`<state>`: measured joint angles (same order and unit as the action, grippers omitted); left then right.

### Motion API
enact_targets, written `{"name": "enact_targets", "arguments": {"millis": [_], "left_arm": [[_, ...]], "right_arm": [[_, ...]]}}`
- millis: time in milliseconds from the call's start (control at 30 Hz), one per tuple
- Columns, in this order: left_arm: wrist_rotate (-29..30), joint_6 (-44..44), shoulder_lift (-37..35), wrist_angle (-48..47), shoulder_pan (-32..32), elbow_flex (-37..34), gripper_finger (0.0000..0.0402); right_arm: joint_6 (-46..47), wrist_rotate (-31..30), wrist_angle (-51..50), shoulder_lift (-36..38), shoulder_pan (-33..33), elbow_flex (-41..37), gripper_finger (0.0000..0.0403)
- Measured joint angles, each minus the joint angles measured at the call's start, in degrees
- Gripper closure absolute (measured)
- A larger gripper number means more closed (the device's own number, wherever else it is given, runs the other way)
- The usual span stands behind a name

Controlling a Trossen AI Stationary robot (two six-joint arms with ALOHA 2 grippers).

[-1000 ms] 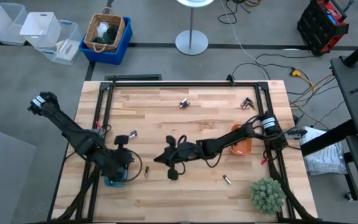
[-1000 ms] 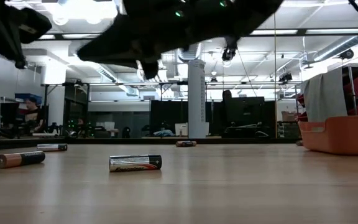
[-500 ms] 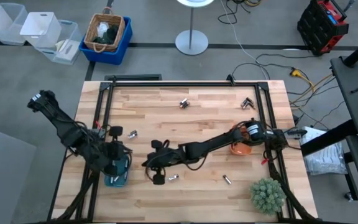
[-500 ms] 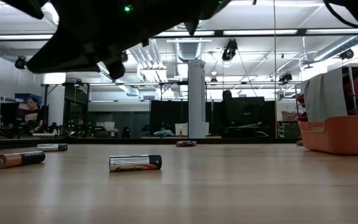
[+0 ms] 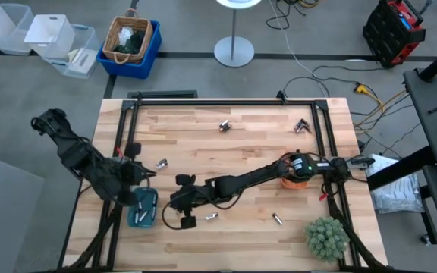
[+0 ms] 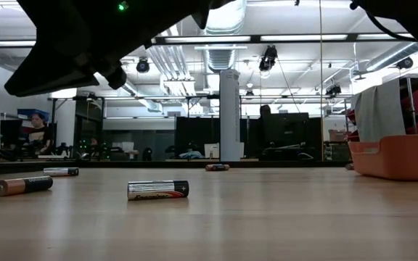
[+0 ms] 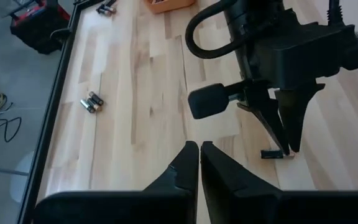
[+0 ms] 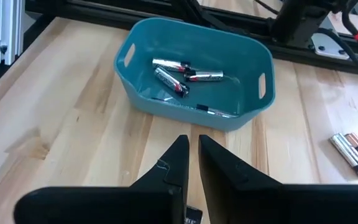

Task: Sort batteries
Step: Put the black battery into the orange bin

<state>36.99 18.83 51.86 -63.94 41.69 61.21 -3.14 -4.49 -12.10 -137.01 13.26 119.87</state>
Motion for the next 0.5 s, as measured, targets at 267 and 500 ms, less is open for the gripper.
{"name": "enact_targets", "arguments": {"millis": [267, 500], "left_arm": [[-0.02, 0.2, -1.65, -1.32, -0.02, 0.0, 0.0401], [-0.07, 0.26, -2.64, -1.97, -0.02, 0.0, 0.0401]], "right_arm": [[-6.54, -0.15, -1.35, -0.04, 0.16, -0.43, 0.0332], [-6.73, 0.0, -1.54, -0.07, 0.26, -1.93, 0.0284]]}}
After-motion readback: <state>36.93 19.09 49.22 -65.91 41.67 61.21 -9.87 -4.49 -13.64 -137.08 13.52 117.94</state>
